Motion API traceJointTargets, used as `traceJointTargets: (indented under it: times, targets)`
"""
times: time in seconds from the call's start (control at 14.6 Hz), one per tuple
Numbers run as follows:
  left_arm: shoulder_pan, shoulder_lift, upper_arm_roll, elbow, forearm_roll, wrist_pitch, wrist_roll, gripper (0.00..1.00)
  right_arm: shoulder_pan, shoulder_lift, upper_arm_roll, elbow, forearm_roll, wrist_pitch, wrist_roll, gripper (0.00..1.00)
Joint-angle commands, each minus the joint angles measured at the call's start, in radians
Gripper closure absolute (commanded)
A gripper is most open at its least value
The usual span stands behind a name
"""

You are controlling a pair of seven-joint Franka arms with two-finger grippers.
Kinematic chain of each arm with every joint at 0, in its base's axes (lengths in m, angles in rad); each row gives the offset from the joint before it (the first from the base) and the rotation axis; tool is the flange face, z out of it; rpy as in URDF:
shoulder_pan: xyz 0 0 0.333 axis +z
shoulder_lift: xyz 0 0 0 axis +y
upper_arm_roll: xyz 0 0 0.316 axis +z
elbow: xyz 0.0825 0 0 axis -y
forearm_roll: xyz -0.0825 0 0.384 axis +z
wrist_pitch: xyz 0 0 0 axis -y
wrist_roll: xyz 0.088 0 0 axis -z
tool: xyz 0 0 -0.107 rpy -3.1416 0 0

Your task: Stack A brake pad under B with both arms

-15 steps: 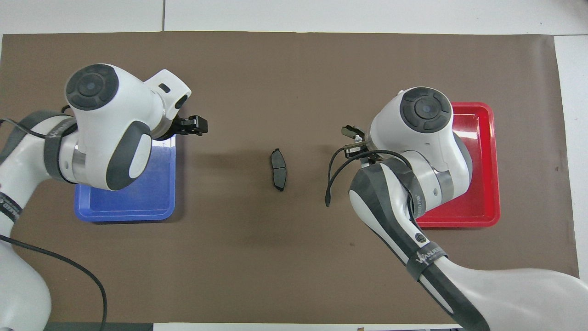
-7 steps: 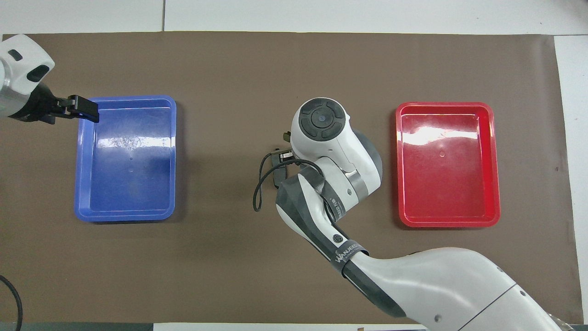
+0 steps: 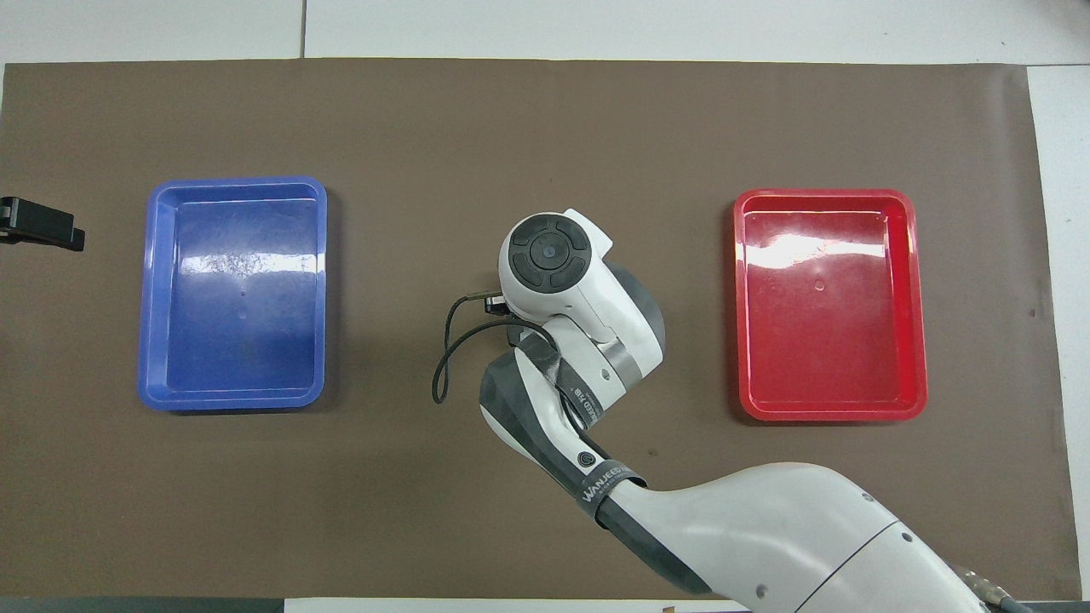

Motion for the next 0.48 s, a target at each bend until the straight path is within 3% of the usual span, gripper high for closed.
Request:
traceJointTargets:
  times: [0.0,0.41]
  targets:
    - [0.007,-0.065,-0.013,-0.062,0.015,-0.037,0.016,0.0,0.017,0.026,0.001,0.023,-0.035,0.013,0.054,1.0]
    - [0.007,-0.08,-0.013,-0.096,0.015,-0.033,0.018,0.0,0.023,0.034,0.003,0.016,-0.065,0.019,0.072,1.0]
